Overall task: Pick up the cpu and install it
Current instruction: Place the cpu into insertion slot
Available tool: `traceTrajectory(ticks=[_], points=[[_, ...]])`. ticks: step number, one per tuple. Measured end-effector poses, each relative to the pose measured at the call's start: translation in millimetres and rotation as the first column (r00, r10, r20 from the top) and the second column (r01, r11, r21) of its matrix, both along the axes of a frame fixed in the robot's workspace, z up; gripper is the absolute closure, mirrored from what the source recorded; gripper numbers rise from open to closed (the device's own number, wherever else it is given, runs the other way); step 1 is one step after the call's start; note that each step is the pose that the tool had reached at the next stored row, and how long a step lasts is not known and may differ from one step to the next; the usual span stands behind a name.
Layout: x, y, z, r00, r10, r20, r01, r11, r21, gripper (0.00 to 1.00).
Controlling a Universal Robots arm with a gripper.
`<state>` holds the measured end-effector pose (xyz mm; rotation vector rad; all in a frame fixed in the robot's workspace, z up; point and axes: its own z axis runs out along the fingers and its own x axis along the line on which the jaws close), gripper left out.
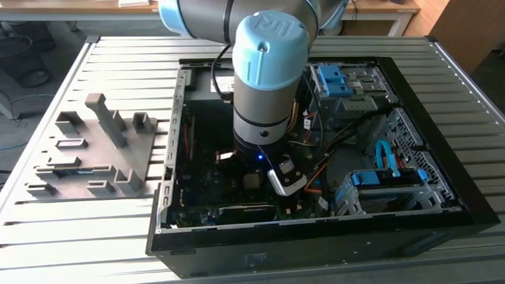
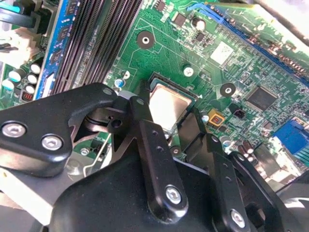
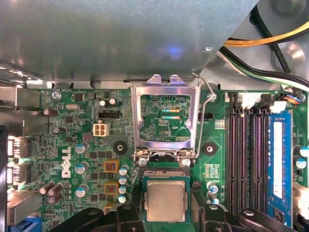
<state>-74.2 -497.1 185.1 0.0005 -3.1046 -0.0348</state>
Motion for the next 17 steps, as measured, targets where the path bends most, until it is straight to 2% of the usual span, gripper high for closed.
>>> traceTrajectory(ticks=[9,10,12,13,17], points=[[-1.3,0.0,-1.2,1.0,-0.001,-0.0006,0.001,1.0,0.0,0.53],[-1.5,0.0,-1.3,1.0,-0.001,-0.0008,0.001,1.0,0.0002,0.47],[-1.4,0.2,-2.3,1.0,-0.001,0.0009,0.001,1.0,0.0023,0.47],[-1.2,0.2,-2.1,1.0,-0.001,0.0005,0.001,1.0,0.0018,0.41],[-1.2,0.0,-1.2,1.0,0.0,-0.0001,0.0,1.0,0.0003,0.41]])
